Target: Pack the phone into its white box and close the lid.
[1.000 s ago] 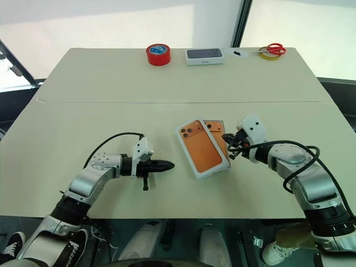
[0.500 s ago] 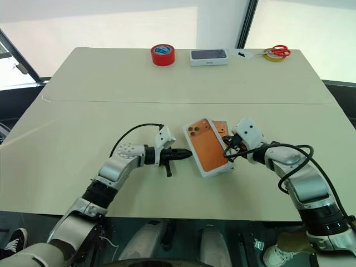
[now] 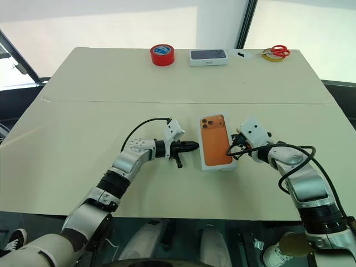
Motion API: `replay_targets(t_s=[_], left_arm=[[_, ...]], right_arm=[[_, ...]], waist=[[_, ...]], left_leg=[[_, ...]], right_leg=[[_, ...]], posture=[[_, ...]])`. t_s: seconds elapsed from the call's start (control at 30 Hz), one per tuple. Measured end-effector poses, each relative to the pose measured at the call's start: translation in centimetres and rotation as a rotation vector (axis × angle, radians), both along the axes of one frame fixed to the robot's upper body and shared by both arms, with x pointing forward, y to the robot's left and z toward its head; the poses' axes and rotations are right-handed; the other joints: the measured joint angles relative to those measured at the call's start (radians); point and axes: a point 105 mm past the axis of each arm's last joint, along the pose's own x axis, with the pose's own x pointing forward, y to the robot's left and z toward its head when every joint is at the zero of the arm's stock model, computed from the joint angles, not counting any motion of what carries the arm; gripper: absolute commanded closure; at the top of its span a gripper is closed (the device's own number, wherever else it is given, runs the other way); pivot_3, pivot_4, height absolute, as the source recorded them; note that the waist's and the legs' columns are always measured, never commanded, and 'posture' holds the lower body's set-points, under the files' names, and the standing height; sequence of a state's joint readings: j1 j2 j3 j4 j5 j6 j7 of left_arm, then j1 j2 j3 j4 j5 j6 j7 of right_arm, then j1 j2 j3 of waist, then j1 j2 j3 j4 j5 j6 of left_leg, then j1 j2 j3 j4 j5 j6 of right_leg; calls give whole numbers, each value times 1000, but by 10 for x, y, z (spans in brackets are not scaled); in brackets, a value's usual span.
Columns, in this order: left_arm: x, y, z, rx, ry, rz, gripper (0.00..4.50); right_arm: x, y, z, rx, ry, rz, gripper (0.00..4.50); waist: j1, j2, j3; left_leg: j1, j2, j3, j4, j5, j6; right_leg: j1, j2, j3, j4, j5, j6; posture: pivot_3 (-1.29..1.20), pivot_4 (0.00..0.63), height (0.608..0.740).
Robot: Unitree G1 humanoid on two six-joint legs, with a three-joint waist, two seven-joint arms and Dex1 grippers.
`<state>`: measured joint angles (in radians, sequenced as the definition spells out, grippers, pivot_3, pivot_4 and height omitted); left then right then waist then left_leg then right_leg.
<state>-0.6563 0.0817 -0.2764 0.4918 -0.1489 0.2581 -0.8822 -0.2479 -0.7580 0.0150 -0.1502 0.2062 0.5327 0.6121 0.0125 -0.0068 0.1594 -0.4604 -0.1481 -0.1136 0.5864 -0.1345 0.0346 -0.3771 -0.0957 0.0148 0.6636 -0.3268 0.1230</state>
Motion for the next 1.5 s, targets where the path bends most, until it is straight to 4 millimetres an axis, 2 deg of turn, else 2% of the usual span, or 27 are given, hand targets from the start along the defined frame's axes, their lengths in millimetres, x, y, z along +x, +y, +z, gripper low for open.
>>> replay_targets(t_s=[0.4,0.57,0.7,0.77,0.83,0.9,0.97,1.0,1.07,1.13,1.2,1.3,1.33,1.4,1.5], left_arm=[[-1,-7,1,-4,-8,-4,4500],[0,-7,0,-2,-9,3,4500],[2,-6,1,-2,-16,21,4500],[5,-4,9,-28,-33,42,4500],[8,-3,23,-67,-66,54,4500],[9,-7,38,-113,-93,50,4500],[8,-15,51,-143,-120,28,4500],[7,-17,53,-141,-128,21,4500],[7,-21,45,-73,-168,11,4500],[9,-20,20,60,-189,17,4500],[10,-20,15,99,-202,17,4500],[7,-19,11,98,-132,3,4500],[7,-18,10,91,-118,4,4248],[7,-14,10,75,-102,5,3651],[6,-8,13,22,-76,17,2207]], right_arm=[[21,-10,1,-42,-46,-89,4461],[24,-26,-8,-94,-43,-153,4461],[25,-27,-7,-107,-55,-155,4461],[24,-24,-1,-58,-62,-131,4461],[21,-17,16,50,-94,-83,4461],[17,-7,34,138,-136,-22,4461],[10,5,43,179,-144,55,4461],[5,9,41,169,-129,92,4461],[-10,14,22,113,-36,160,4461],[-25,15,-5,47,76,202,4461],[-30,12,-11,-37,90,216,4461],[-34,12,-16,-68,101,217,4461],[-34,13,-16,-52,107,210,4495],[-32,14,-14,-3,108,187,3944],[-27,14,-10,89,107,148,2640]], waist=[[1,0,0],[0,0,0],[-1,0,0],[-1,0,0],[-1,0,0],[-1,0,0],[1,0,0],[1,0,0],[2,0,0],[0,0,0],[-1,0,-3],[0,-6,-11],[0,-7,-12],[-1,-7,-13],[-6,-7,-13]], left_leg=[[0,0,0,2,0,0],[0,-1,0,2,0,0],[0,-1,0,3,0,1],[0,-1,0,3,0,1],[-1,-1,0,3,0,1],[0,-1,0,3,0,1],[0,-1,-1,4,-1,1],[0,-1,-1,4,-1,2],[0,-1,-1,5,-2,2],[0,-1,-1,5,-2,2],[2,-1,0,5,-3,1],[7,-1,-2,5,-5,3],[7,-1,-2,5,-5,3],[7,-1,-1,5,-6,3],[7,-1,-1,4,-5,3]], right_leg=[[0,0,0,1,0,0],[0,0,0,1,0,0],[0,0,0,2,0,0],[0,0,0,2,0,0],[1,0,0,2,0,0],[1,0,0,1,0,0],[2,0,-1,1,0,0],[2,0,-1,1,0,0],[3,0,-1,0,0,1],[3,0,-1,0,0,1],[5,0,-1,0,0,1],[11,0,-2,-1,-2,2],[11,0,-2,-2,-2,2],[11,0,-2,-2,-2,2],[10,0,-1,-2,-2,2]], posture=[[0,150,736],[0,150,736],[0,150,736],[0,150,736],[0,150,736],[0,150,736],[0,150,736],[0,150,736],[0,150,736],[0,150,736],[0,150,736],[0,150,736],[0,150,736],[0,150,736],[0,150,736]])
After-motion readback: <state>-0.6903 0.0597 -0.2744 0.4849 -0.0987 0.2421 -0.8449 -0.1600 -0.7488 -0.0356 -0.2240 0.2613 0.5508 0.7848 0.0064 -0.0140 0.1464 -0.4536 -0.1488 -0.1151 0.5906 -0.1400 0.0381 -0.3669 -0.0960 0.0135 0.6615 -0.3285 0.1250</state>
